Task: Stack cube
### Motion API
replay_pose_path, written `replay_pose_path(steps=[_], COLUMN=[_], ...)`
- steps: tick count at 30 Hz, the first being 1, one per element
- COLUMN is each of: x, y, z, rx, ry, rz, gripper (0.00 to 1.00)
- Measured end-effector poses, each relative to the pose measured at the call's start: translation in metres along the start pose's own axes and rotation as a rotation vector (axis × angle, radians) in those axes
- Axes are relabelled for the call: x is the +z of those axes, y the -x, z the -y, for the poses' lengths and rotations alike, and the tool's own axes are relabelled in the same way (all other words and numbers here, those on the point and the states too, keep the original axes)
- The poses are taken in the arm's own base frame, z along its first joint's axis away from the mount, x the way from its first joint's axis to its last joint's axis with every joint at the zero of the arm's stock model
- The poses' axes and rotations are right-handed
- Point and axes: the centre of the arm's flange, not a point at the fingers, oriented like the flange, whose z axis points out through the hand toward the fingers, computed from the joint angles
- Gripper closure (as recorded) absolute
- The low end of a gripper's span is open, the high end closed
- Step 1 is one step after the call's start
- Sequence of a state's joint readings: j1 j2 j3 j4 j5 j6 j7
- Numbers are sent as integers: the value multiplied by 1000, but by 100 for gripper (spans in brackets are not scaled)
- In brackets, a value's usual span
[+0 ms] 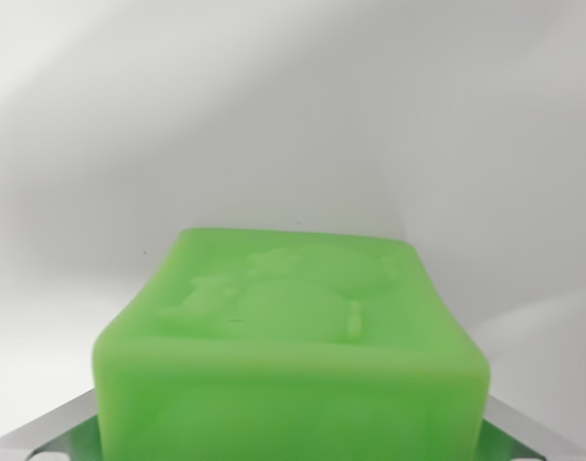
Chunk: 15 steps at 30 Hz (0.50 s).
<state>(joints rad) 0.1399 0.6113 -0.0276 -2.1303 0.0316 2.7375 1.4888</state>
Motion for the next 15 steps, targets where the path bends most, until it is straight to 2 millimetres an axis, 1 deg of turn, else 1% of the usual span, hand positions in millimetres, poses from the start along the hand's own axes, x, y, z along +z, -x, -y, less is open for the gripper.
replay_pose_path(steps=[15], x=[-3], y=[0], z=[0], rx=[0], ry=[-3], rz=[0], gripper=[100])
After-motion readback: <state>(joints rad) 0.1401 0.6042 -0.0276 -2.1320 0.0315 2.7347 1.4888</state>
